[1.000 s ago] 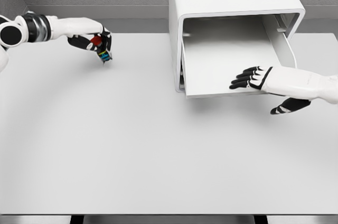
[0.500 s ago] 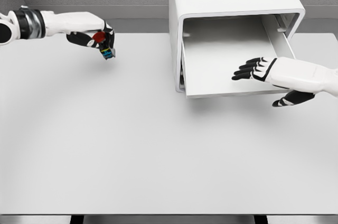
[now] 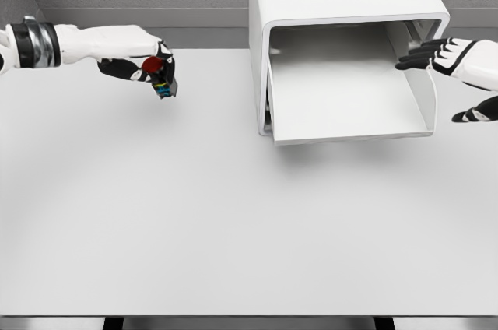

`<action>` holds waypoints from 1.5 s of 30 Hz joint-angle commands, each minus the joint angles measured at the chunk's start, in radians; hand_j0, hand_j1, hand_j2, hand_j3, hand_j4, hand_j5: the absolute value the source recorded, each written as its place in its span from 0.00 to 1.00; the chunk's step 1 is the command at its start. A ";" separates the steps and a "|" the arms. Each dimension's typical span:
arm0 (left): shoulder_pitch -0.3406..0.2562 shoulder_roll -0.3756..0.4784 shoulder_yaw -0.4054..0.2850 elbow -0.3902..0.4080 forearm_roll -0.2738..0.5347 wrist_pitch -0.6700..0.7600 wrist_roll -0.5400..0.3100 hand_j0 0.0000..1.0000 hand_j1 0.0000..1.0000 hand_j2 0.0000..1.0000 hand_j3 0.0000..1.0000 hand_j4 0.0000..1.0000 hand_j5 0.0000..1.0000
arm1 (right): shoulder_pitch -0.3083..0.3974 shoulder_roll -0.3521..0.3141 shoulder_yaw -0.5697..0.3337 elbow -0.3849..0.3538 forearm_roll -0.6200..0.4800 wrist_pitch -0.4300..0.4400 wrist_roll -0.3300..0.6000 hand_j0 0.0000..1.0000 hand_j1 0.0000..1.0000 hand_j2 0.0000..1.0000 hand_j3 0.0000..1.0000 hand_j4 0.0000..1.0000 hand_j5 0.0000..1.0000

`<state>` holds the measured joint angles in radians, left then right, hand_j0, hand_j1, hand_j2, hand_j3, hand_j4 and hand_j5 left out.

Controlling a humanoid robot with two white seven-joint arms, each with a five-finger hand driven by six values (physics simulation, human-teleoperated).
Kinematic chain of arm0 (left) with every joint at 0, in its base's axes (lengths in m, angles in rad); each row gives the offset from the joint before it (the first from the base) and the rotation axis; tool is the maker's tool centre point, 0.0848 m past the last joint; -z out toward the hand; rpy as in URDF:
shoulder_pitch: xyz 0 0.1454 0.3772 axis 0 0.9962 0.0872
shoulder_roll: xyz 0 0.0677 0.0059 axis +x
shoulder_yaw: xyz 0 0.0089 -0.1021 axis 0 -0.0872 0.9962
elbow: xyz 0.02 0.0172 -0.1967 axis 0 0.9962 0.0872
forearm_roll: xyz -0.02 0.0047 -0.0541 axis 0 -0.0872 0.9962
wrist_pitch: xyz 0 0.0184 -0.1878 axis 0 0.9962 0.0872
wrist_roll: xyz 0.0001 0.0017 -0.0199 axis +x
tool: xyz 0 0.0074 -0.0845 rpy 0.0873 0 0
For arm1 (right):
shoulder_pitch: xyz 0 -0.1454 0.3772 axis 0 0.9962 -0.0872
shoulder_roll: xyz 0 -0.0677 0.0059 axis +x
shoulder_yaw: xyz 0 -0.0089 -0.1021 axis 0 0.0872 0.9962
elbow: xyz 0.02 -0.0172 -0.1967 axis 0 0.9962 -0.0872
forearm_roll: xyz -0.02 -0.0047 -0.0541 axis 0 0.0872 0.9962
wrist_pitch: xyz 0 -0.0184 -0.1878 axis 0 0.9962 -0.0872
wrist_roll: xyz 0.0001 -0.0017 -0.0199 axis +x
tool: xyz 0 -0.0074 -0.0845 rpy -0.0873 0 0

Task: Slide open multi-storey tabletop storage cabinets and put open load switch and slide close multi-storey tabletop storage cabinets

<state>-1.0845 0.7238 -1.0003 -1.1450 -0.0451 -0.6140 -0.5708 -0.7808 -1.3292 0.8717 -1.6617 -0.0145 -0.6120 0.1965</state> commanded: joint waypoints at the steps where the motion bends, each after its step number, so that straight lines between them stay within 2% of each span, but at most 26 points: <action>1: 0.002 0.026 0.002 -0.047 0.022 0.003 0.002 0.42 0.42 0.42 0.42 0.42 0.42 | 0.000 -0.004 0.000 -0.003 -0.009 0.001 0.001 1.00 1.00 1.00 1.00 1.00 1.00; 6: 0.002 0.029 0.002 -0.090 0.040 0.003 0.000 0.42 0.42 0.42 0.42 0.42 0.42 | 0.000 -0.007 0.009 -0.004 -0.007 0.001 0.006 1.00 1.00 1.00 1.00 1.00 1.00; 8: 0.002 0.031 0.002 -0.111 0.045 0.003 0.000 0.42 0.42 0.42 0.42 0.42 0.42 | 0.000 -0.033 0.010 -0.009 -0.007 0.001 0.006 1.00 1.00 1.00 1.00 1.00 1.00; 12: 0.011 0.049 0.000 -0.174 0.065 0.003 0.000 0.42 0.42 0.42 0.42 0.42 0.42 | -0.002 -0.053 0.035 -0.023 -0.005 0.001 -0.003 1.00 1.00 1.00 1.00 1.00 1.00; 15: 0.017 0.089 0.000 -0.237 0.082 0.003 0.002 0.42 0.42 0.42 0.42 0.42 0.42 | 0.000 -0.044 0.044 -0.027 -0.007 0.001 -0.006 1.00 1.00 1.00 1.00 1.00 1.00; 20: 0.031 0.132 0.003 -0.340 0.106 0.003 0.002 0.42 0.42 0.42 0.42 0.42 0.42 | 0.000 -0.051 0.046 -0.027 -0.009 0.001 -0.049 1.00 1.00 1.00 1.00 1.00 1.00; 27: 0.031 0.160 0.006 -0.441 0.116 0.003 0.002 0.41 0.41 0.41 0.41 0.41 0.41 | 0.002 -0.050 0.050 -0.026 -0.009 0.001 -0.049 1.00 1.00 1.00 1.00 1.00 1.00; 36: 0.015 0.177 0.014 -0.486 0.145 0.003 0.005 0.41 0.41 0.41 0.41 0.41 0.41 | 0.003 -0.044 0.059 -0.027 -0.007 0.001 -0.048 1.00 1.00 1.00 1.00 1.00 1.00; 45: -0.049 0.143 0.012 -0.483 0.152 0.003 0.003 0.41 0.41 0.41 0.41 0.41 0.41 | 0.003 -0.036 0.066 -0.027 -0.007 0.001 -0.048 1.00 1.00 1.00 1.00 1.00 1.00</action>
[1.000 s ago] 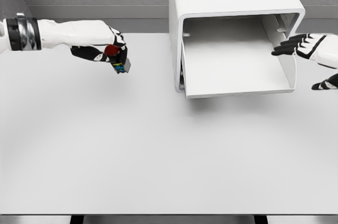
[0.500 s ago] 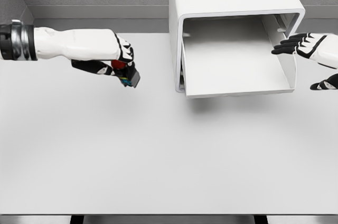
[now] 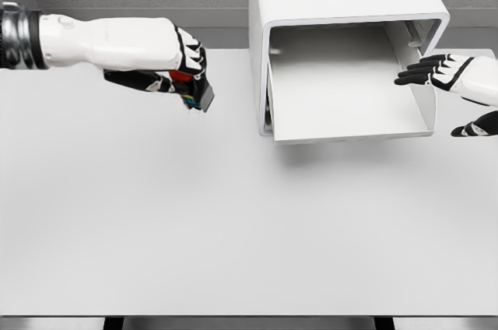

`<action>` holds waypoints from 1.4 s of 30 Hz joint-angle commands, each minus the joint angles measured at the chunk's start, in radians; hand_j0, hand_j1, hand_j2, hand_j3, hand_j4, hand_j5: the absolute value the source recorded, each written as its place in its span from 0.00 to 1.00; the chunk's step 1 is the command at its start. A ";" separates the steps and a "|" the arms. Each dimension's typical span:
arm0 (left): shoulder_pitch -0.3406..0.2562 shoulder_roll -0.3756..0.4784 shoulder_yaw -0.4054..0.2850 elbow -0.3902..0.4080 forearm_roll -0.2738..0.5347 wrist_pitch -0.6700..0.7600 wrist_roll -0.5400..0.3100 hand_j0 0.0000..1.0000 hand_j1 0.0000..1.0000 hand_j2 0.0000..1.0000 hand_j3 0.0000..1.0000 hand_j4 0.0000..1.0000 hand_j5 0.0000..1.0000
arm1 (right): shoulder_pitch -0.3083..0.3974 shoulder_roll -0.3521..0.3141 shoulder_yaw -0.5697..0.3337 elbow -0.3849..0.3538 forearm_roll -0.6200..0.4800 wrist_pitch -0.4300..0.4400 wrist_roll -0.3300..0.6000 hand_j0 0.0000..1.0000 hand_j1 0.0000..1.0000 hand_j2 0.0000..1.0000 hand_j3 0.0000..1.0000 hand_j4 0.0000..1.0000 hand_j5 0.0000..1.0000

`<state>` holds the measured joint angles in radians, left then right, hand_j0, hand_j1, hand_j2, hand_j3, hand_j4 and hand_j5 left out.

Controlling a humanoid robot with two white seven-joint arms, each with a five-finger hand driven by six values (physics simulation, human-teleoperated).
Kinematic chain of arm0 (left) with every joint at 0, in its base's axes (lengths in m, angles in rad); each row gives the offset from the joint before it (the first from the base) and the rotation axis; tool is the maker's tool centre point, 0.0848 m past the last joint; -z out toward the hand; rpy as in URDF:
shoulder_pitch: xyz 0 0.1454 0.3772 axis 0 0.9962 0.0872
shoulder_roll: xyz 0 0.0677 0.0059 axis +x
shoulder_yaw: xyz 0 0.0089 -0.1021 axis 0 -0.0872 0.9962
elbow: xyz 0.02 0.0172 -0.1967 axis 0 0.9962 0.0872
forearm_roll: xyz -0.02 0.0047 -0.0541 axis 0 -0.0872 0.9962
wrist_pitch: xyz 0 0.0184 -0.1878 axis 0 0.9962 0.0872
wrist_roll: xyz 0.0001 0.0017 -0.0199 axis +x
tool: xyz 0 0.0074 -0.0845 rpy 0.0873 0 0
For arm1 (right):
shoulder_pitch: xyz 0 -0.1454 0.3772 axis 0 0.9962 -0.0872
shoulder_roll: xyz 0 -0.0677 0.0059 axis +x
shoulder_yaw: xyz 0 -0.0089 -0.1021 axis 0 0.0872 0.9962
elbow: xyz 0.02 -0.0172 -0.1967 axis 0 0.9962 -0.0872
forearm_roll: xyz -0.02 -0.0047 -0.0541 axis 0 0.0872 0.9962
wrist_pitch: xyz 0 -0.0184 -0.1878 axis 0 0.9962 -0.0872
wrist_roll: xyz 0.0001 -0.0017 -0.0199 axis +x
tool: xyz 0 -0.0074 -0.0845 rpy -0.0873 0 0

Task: Slide open multi-storey tabletop storage cabinets and put open load switch and slide close multi-storey tabletop storage cabinets

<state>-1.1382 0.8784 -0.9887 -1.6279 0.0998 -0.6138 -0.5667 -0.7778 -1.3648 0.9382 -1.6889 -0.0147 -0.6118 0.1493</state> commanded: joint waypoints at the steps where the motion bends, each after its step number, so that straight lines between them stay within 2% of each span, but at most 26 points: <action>1: 0.000 -0.022 -0.001 0.003 0.008 0.003 0.001 0.41 0.41 0.41 0.41 0.41 0.41 | 0.000 0.000 -0.001 0.000 -0.007 0.001 -0.001 1.00 1.00 1.00 1.00 1.00 1.00; 11: -0.038 -0.113 -0.011 0.010 0.004 0.003 -0.001 0.41 0.41 0.41 0.41 0.41 0.41 | 0.000 0.003 0.002 0.000 -0.007 0.001 -0.001 1.00 1.00 1.00 1.00 1.00 1.00; 24: -0.080 -0.179 -0.019 0.046 -0.005 0.003 -0.002 0.41 0.41 0.41 0.41 0.41 0.41 | 0.002 0.018 0.005 0.000 -0.008 0.001 0.001 1.00 1.00 1.00 1.00 1.00 1.00; 42: -0.166 -0.335 -0.125 0.221 -0.012 0.003 -0.004 0.41 0.41 0.41 0.41 0.41 0.41 | 0.002 0.039 0.005 0.001 -0.007 0.001 0.004 1.00 1.00 1.00 1.00 1.00 1.00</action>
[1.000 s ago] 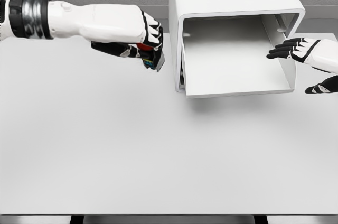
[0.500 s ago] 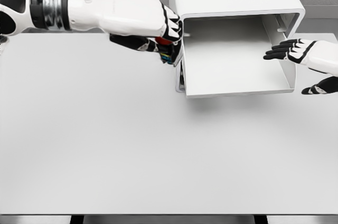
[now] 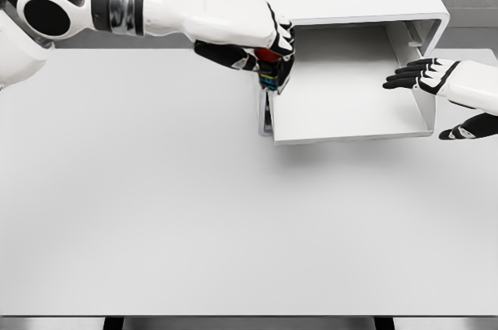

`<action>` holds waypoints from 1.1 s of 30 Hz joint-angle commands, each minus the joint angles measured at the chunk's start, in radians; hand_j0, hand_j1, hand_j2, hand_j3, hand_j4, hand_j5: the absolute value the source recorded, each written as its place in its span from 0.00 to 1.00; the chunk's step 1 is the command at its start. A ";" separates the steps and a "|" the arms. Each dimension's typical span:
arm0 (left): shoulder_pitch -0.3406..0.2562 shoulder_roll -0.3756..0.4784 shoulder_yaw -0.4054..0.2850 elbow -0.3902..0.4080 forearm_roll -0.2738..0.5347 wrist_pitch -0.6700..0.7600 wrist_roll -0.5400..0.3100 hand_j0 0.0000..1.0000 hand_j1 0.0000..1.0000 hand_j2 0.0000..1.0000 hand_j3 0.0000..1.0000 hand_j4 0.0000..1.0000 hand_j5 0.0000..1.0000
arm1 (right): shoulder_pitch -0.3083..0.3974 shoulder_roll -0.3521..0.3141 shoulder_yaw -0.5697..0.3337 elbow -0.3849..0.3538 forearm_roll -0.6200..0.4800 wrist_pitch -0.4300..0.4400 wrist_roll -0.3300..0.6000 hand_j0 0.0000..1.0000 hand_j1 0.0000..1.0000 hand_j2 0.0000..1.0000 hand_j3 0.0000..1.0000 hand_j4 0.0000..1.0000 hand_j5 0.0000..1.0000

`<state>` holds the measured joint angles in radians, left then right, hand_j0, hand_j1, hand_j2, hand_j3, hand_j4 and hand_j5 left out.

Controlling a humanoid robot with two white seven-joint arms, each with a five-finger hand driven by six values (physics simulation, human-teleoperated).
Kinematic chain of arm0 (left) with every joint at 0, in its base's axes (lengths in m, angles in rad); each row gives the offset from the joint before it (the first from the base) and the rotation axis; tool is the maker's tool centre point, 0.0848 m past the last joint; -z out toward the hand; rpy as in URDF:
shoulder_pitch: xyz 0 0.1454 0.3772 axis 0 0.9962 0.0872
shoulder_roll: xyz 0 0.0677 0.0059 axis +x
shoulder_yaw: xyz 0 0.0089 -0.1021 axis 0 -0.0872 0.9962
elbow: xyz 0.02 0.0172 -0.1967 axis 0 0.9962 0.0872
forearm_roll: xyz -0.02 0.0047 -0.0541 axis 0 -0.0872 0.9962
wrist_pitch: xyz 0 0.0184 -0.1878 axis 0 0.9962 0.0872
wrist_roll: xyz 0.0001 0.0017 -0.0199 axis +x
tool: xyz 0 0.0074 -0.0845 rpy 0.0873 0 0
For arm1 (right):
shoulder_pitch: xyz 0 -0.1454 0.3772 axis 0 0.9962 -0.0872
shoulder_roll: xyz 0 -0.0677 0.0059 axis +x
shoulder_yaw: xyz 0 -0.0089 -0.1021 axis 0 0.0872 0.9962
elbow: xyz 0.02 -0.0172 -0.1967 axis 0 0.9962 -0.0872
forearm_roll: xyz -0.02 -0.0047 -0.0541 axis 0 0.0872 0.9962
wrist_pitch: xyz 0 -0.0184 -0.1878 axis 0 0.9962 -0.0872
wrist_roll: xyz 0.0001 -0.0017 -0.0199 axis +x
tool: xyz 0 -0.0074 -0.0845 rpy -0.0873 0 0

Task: Slide open multi-storey tabletop storage cabinets and put open load switch and slide close multi-storey tabletop storage cabinets

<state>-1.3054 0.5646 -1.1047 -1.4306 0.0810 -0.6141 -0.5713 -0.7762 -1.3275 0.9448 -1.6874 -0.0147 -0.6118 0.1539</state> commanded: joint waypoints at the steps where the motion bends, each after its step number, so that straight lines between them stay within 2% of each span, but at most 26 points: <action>1: 0.000 -0.025 -0.009 0.027 -0.004 0.003 0.001 0.41 0.41 0.41 0.41 0.41 0.41 | 0.000 0.002 -0.001 0.000 -0.007 0.001 0.000 1.00 1.00 1.00 1.00 1.00 1.00; 11: -0.009 -0.080 -0.009 0.070 -0.029 0.003 0.001 0.41 0.41 0.41 0.41 0.41 0.41 | 0.001 0.004 0.000 0.000 -0.007 0.001 0.004 1.00 1.00 1.00 1.00 1.00 1.00; 14: -0.026 -0.112 -0.044 0.099 -0.040 0.003 0.001 0.41 0.41 0.41 0.41 0.41 0.41 | 0.001 0.004 0.000 0.000 -0.007 0.001 0.004 1.00 1.00 1.00 1.00 1.00 1.00; 20: -0.029 -0.141 -0.046 0.116 -0.047 0.003 0.001 0.41 0.41 0.41 0.41 0.41 0.41 | 0.001 0.005 0.000 0.000 -0.007 0.001 0.006 1.00 1.00 1.00 1.00 1.00 1.00; 26: -0.055 -0.195 -0.086 0.187 -0.058 0.003 0.001 0.41 0.41 0.41 0.41 0.41 0.41 | 0.001 0.005 0.002 0.000 -0.007 0.001 0.006 1.00 1.00 1.00 1.00 1.00 1.00; 33: -0.063 -0.242 -0.095 0.243 -0.073 0.003 0.001 0.41 0.41 0.41 0.41 0.41 0.41 | 0.003 0.008 0.006 0.000 -0.007 0.001 0.006 1.00 1.00 1.00 1.00 1.00 1.00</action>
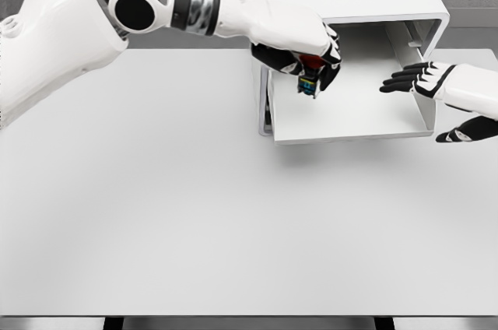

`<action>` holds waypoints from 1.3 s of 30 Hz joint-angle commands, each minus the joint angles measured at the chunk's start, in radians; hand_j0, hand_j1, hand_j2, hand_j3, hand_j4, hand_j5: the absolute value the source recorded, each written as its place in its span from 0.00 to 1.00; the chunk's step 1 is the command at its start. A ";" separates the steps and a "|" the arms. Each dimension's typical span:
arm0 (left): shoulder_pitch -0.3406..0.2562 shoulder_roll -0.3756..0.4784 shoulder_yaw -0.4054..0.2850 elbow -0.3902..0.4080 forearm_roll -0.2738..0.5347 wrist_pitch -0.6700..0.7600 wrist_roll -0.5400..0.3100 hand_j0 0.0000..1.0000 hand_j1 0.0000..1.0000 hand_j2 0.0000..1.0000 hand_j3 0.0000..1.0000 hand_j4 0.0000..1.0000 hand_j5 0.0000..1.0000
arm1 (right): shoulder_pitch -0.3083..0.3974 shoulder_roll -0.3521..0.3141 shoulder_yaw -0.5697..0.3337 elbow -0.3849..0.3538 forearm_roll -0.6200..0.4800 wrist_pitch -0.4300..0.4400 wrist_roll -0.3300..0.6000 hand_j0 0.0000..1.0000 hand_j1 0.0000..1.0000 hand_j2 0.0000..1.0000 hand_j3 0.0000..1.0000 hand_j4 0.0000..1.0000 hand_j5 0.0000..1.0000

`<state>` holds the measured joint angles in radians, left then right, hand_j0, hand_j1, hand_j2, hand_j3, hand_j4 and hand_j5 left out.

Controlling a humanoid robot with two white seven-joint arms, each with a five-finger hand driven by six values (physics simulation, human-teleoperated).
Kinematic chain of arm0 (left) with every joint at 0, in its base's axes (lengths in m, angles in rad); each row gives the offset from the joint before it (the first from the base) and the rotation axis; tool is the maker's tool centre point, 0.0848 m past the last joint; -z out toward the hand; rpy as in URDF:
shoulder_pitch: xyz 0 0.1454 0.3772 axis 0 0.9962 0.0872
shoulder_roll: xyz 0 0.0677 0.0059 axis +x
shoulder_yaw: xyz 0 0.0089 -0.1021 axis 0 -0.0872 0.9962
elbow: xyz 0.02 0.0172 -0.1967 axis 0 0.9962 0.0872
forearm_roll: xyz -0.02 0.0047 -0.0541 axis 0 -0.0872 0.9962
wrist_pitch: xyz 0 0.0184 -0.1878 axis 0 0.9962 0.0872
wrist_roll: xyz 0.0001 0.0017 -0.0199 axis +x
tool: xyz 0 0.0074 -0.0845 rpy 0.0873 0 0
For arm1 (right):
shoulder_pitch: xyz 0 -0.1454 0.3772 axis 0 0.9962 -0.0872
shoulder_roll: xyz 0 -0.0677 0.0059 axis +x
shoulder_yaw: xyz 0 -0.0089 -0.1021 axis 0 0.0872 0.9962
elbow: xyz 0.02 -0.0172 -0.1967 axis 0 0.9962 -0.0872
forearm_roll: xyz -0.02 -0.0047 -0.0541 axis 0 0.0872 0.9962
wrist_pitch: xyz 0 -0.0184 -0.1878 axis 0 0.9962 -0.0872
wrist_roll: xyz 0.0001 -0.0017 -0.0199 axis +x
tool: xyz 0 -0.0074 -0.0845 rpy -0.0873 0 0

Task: Slide open multi-storey tabletop storage cabinets and put open load switch and slide close multi-storey tabletop storage cabinets

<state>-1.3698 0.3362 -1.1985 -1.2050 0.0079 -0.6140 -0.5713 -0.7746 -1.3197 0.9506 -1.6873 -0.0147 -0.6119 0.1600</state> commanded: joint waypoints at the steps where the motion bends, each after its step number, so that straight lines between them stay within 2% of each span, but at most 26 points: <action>1: 0.000 -0.019 -0.001 0.024 -0.002 0.003 0.001 0.41 0.41 0.41 0.41 0.41 0.41 | 0.001 0.004 0.002 0.000 -0.007 0.001 0.001 1.00 1.00 1.00 1.00 1.00 1.00; 10: -0.003 -0.048 -0.001 0.058 -0.014 0.003 0.001 0.42 0.42 0.42 0.42 0.42 0.42 | 0.006 0.005 0.002 0.000 -0.005 0.001 0.003 1.00 1.00 1.00 1.00 1.00 1.00; 11: -0.005 -0.049 -0.001 0.058 -0.026 0.003 0.001 0.46 0.46 0.46 0.46 0.46 0.46 | 0.008 0.005 0.002 0.000 -0.004 0.001 0.004 1.00 1.00 1.00 1.00 1.00 1.00; 12: -0.005 -0.059 0.000 0.081 -0.046 0.003 0.002 0.56 0.56 0.56 0.56 0.56 0.56 | 0.008 0.005 0.002 0.000 -0.005 0.001 0.004 1.00 1.00 1.00 1.00 1.00 1.00; 13: -0.005 -0.075 0.002 0.104 -0.062 0.003 0.002 0.67 0.67 0.67 0.67 0.67 0.67 | 0.008 0.004 0.000 0.000 -0.005 0.001 0.004 1.00 1.00 1.00 1.00 1.00 1.00; 14: -0.005 -0.082 0.002 0.113 -0.065 0.003 0.007 0.89 0.89 0.89 0.89 0.89 0.89 | 0.008 0.004 0.000 0.000 -0.005 0.001 0.004 1.00 1.00 1.00 1.00 1.00 1.00; 15: -0.005 -0.089 0.002 0.128 -0.066 0.003 0.007 1.00 1.00 1.00 1.00 1.00 1.00 | 0.011 0.004 0.000 0.000 -0.005 0.001 0.004 1.00 1.00 1.00 1.00 1.00 1.00; 23: -0.003 -0.088 0.019 0.122 -0.054 0.003 0.011 1.00 1.00 1.00 1.00 1.00 1.00 | 0.012 0.002 0.000 0.000 -0.005 0.001 0.003 1.00 1.00 1.00 1.00 1.00 1.00; 29: 0.008 -0.065 0.022 0.004 -0.032 0.003 0.011 1.00 1.00 1.00 1.00 1.00 1.00 | 0.012 0.002 0.000 0.000 -0.005 0.001 0.003 1.00 1.00 1.00 1.00 1.00 1.00; 31: 0.011 -0.031 0.056 -0.048 -0.023 0.003 0.011 1.00 1.00 1.00 1.00 1.00 1.00 | 0.012 0.002 0.000 0.000 -0.005 0.001 0.003 1.00 1.00 1.00 1.00 1.00 1.00; 36: 0.028 -0.028 0.077 -0.068 -0.009 0.003 0.011 1.00 1.00 1.00 1.00 1.00 1.00 | 0.012 0.002 0.002 0.000 -0.005 0.001 0.003 1.00 1.00 1.00 1.00 1.00 1.00; 39: 0.046 -0.028 0.102 -0.114 -0.003 0.003 0.013 1.00 1.00 1.00 1.00 1.00 1.00 | 0.012 0.002 0.002 -0.002 -0.004 0.001 0.003 1.00 1.00 1.00 1.00 1.00 1.00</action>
<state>-1.3238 0.3058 -1.1167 -1.2931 -0.0072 -0.6140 -0.5596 -0.7609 -1.3167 0.9540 -1.6878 -0.0127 -0.6119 0.1631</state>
